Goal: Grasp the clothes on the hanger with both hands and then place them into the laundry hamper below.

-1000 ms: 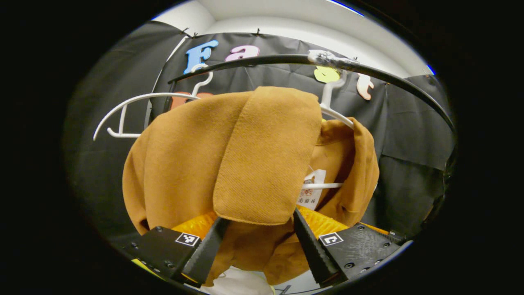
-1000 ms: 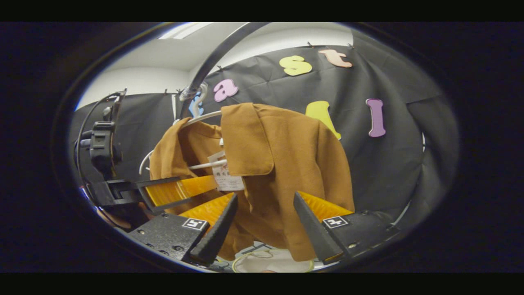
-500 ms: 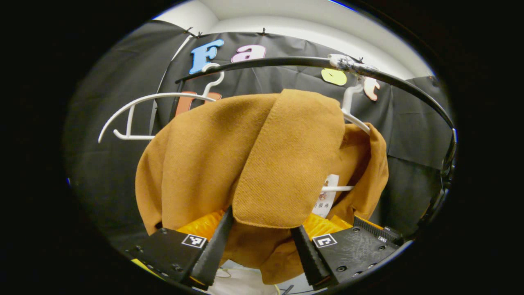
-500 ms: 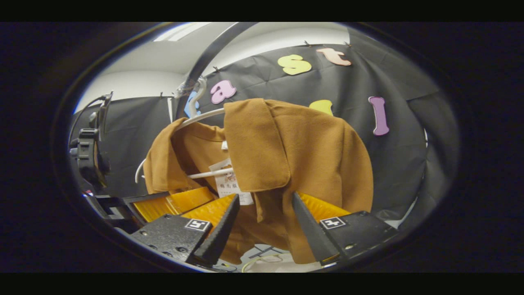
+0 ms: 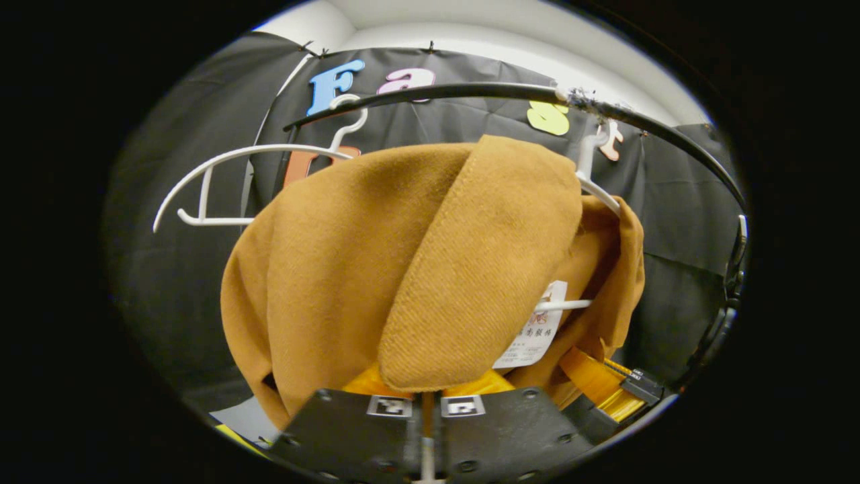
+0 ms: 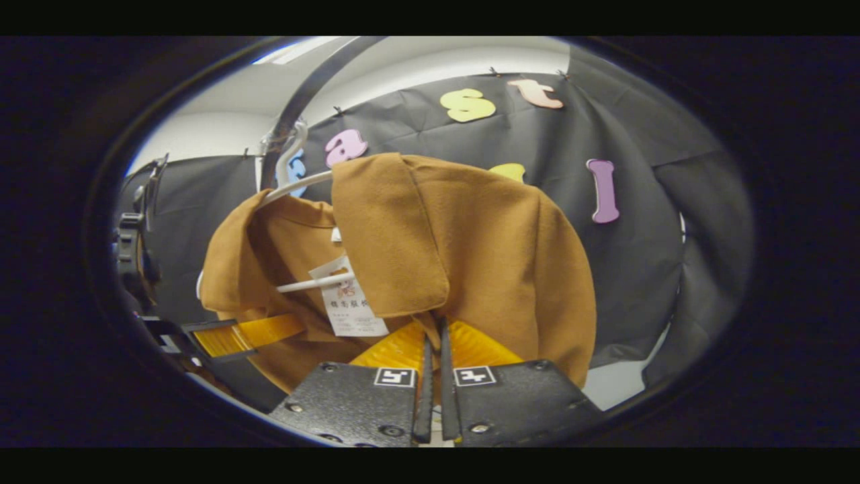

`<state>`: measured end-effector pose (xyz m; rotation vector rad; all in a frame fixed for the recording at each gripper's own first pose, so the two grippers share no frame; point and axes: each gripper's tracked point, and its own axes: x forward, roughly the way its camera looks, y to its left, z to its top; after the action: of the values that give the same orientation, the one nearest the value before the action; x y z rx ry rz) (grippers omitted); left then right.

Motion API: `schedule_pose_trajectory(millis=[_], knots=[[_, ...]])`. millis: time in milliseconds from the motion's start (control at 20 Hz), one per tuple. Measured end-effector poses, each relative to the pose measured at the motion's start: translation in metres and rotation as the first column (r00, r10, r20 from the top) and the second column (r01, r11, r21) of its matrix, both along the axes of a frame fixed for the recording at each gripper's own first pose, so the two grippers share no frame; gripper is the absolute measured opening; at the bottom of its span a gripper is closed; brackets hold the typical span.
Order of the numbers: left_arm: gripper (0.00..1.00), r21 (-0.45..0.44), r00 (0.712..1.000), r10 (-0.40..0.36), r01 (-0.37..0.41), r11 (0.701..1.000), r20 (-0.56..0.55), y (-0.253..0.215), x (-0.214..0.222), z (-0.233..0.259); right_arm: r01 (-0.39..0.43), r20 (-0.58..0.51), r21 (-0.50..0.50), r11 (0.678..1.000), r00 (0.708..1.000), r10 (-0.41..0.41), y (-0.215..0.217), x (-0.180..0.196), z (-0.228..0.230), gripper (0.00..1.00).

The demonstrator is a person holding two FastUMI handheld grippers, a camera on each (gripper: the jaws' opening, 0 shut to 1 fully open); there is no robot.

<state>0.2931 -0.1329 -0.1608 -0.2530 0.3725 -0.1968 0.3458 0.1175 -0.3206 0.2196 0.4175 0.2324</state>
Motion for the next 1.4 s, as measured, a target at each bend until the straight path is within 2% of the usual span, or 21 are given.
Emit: schedule_pose_trajectory(millis=[50, 100, 200, 500, 600, 700, 800, 1000, 1300, 1400], knots=[[0.08, -0.015, 1.000, -0.024, 0.024, 1.000, 0.000, -0.005, -0.004, 0.000, 0.017, 0.016, 0.009, 1.000, 1.000, -0.018, -0.004, 0.002, 0.004, 0.07], [0.01, -0.016, 1.000, -0.022, 0.022, 1.000, 0.004, -0.003, -0.003, 0.002, 0.051, 0.028, 0.021, 0.998, 0.998, -0.052, -0.012, 0.000, 0.009, 0.06], [0.02, -0.016, 1.000, -0.005, 0.005, 1.000, 0.019, 0.007, -0.004, 0.008, 0.114, 0.033, 0.056, 0.992, 0.993, -0.116, -0.034, -0.002, 0.014, 0.07], [0.01, -0.073, 0.999, 0.004, -0.001, 0.997, 0.039, 0.019, -0.013, 0.028, 0.180, 0.039, 0.162, 0.970, 0.981, -0.189, -0.064, 0.000, 0.035, 0.04], [0.01, -0.102, 0.999, 0.014, -0.010, 0.995, 0.035, 0.024, -0.017, 0.033, 0.212, 0.024, 0.222, 0.952, 0.975, -0.223, -0.075, 0.003, 0.041, 0.04], [0.01, -0.124, 1.000, 0.025, -0.023, 0.992, 0.017, 0.029, -0.024, 0.036, 0.253, -0.010, 0.305, 0.918, 0.965, -0.263, -0.088, 0.007, 0.041, 0.04], [0.00, -0.122, 0.999, 0.032, -0.027, 0.992, 0.036, 0.036, -0.028, 0.048, 0.257, -0.044, 0.382, 0.888, 0.965, -0.260, -0.088, 0.006, 0.040, 0.05], [0.00, -0.127, 0.997, 0.030, -0.021, 0.992, 0.067, 0.054, -0.030, 0.069, 0.249, -0.005, 0.393, 0.885, 0.963, -0.269, -0.096, 0.009, 0.059, 0.03], [0.00, -0.177, 0.994, 0.074, -0.058, 0.982, 0.086, 0.082, -0.021, 0.086, 0.264, 0.004, 0.521, 0.811, 0.950, -0.312, -0.122, 0.020, 0.089, 0.03], [0.00, -0.182, 0.992, 0.084, -0.066, 0.981, 0.096, 0.088, -0.020, 0.091, 0.264, 0.007, 0.549, 0.793, 0.947, -0.320, -0.129, 0.024, 0.096, 0.06]])
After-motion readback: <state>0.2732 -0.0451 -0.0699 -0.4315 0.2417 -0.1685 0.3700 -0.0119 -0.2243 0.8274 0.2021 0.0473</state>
